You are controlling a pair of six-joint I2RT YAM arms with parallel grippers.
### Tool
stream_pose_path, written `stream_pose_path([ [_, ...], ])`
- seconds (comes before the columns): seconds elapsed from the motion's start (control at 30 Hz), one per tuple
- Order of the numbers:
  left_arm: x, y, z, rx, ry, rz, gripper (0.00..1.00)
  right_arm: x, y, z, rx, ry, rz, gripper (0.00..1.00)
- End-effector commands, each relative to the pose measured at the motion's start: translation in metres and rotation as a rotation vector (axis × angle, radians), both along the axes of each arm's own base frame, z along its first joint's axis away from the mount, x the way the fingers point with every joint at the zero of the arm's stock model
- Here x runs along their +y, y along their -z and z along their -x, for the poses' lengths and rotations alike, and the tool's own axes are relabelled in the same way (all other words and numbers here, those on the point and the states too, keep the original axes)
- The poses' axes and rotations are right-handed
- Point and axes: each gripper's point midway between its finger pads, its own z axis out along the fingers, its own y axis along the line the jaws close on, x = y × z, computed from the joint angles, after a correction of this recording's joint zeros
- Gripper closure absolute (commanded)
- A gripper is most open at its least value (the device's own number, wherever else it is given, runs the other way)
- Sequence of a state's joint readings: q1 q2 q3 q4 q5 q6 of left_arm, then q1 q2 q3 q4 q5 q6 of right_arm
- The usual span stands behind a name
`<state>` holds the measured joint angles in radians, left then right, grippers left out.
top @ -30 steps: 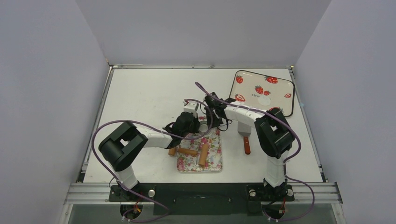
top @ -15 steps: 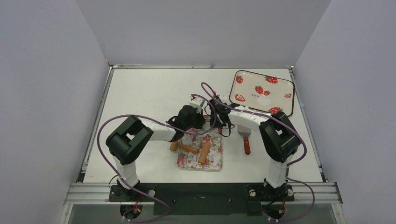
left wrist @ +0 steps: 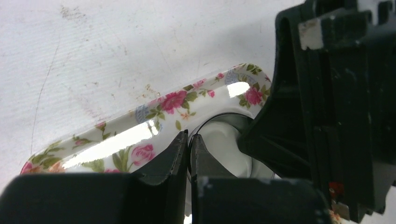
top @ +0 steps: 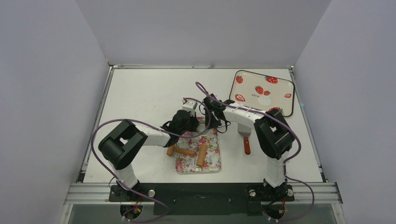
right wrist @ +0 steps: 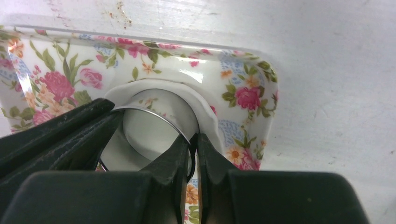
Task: Roll out the dumpling wrappers from the dough
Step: Press the dumpling wrapper on the work surface.
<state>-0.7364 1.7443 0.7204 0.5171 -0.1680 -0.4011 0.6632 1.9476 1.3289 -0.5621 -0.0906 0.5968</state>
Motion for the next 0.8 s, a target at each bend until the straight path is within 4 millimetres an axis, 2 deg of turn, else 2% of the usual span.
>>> stream_pose_path([
  [0.0,0.029,0.069,0.004,0.151,0.038,-0.204,1.0,-0.025,0.04,0.087,0.227,0.041,0.106,1.0],
  [0.07,0.02,0.064,-0.012,0.124,0.054,-0.201,1.0,-0.026,0.039,0.096,0.233,0.051,0.105,1.0],
  [0.13,0.013,0.063,-0.018,0.116,0.064,-0.2,1.0,-0.028,0.038,0.096,0.232,0.059,0.109,1.0],
  [0.2,0.014,0.066,-0.011,0.143,0.063,-0.205,1.0,-0.026,0.037,0.088,0.236,0.049,0.105,1.0],
  [0.23,0.018,0.072,0.0,0.182,0.064,-0.224,1.0,-0.02,0.03,0.074,0.218,0.036,0.089,1.0],
  [0.27,0.021,0.071,0.005,0.196,0.059,-0.23,1.0,-0.018,0.036,0.069,0.235,0.029,0.101,1.0],
  [0.3,0.033,0.081,0.021,0.252,0.044,-0.266,1.0,-0.01,0.025,0.05,0.207,0.015,0.083,1.0],
  [0.33,0.037,0.079,0.027,0.271,0.024,-0.262,1.0,-0.007,0.029,0.045,0.219,0.008,0.089,1.0],
  [0.37,0.051,0.088,0.043,0.319,0.01,-0.305,1.0,0.001,0.019,0.03,0.192,-0.006,0.071,1.0],
  [0.4,0.053,0.082,0.048,0.325,0.001,-0.295,1.0,0.004,0.023,0.028,0.204,-0.013,0.07,1.0],
  [0.43,0.062,0.09,0.066,0.363,0.009,-0.325,1.0,0.009,0.017,0.02,0.192,-0.024,0.059,1.0],
  [0.47,0.063,0.085,0.071,0.364,0.011,-0.319,1.0,0.01,0.02,0.02,0.199,-0.029,0.059,1.0],
  [0.5,0.066,0.091,0.084,0.381,0.03,-0.341,1.0,0.01,0.02,0.021,0.202,-0.036,0.062,1.0],
  [0.57,0.066,0.089,0.086,0.362,0.04,-0.344,1.0,0.004,0.026,0.03,0.224,-0.04,0.08,1.0],
  [0.6,0.064,0.09,0.082,0.349,0.042,-0.342,1.0,0.001,0.024,0.033,0.223,-0.033,0.084,1.0],
  [0.67,0.056,0.09,0.069,0.317,0.048,-0.314,1.0,-0.018,0.036,0.059,0.267,-0.01,0.123,1.0],
  [0.7,0.049,0.085,0.059,0.295,0.05,-0.291,1.0,-0.018,0.028,0.061,0.239,-0.002,0.102,1.0],
  [0.73,0.042,0.085,0.052,0.276,0.069,-0.275,1.0,-0.031,0.039,0.081,0.28,0.026,0.126,1.0],
  [0.77,0.032,0.081,0.041,0.251,0.078,-0.258,1.0,-0.03,0.032,0.082,0.252,0.036,0.091,1.0],
])
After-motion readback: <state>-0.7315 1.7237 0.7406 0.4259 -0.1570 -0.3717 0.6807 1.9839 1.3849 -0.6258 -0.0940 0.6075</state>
